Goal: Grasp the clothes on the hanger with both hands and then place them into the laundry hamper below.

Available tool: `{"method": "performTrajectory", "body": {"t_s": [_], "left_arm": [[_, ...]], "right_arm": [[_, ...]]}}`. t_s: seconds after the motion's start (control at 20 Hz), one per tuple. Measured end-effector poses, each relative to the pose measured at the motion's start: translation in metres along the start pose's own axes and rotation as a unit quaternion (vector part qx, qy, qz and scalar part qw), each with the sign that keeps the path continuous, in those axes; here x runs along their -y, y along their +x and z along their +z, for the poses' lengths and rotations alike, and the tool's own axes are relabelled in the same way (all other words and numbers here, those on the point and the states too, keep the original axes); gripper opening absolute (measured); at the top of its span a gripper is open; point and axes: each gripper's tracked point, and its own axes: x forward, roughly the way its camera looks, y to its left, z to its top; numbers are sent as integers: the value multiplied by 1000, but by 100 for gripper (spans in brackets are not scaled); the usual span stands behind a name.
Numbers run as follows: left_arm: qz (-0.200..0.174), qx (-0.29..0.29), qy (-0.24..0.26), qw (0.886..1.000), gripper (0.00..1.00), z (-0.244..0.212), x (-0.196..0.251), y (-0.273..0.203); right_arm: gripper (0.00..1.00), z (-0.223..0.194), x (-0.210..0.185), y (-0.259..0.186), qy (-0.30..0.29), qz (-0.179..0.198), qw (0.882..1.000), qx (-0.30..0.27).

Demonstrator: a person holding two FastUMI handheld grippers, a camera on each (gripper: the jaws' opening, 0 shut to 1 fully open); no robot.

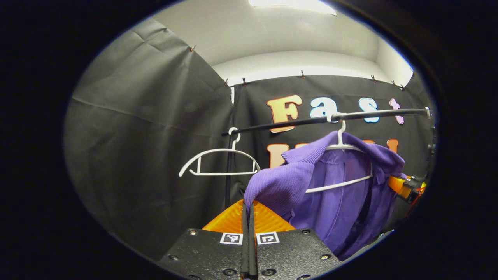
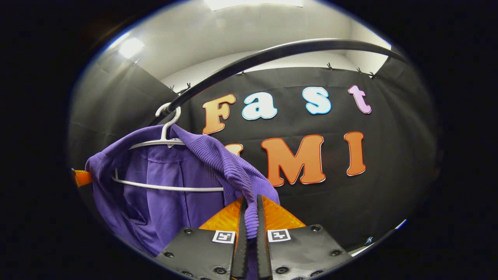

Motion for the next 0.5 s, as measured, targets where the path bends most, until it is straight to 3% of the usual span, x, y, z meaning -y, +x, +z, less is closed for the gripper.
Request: {"method": "performTrajectory", "body": {"t_s": [0.3,0.35,0.45,0.5], "left_arm": [[26,37,31,999,0,32,-23,-3],[35,46,40,998,0,38,-28,-1],[47,61,55,995,0,49,-34,3],[51,65,60,995,0,52,-36,7]], "right_arm": [[17,36,28,-2,-67,-42,996,44],[22,42,32,-2,-85,-51,994,52],[12,49,40,2,-118,-65,989,64],[17,53,43,4,-131,-72,986,70]]}}
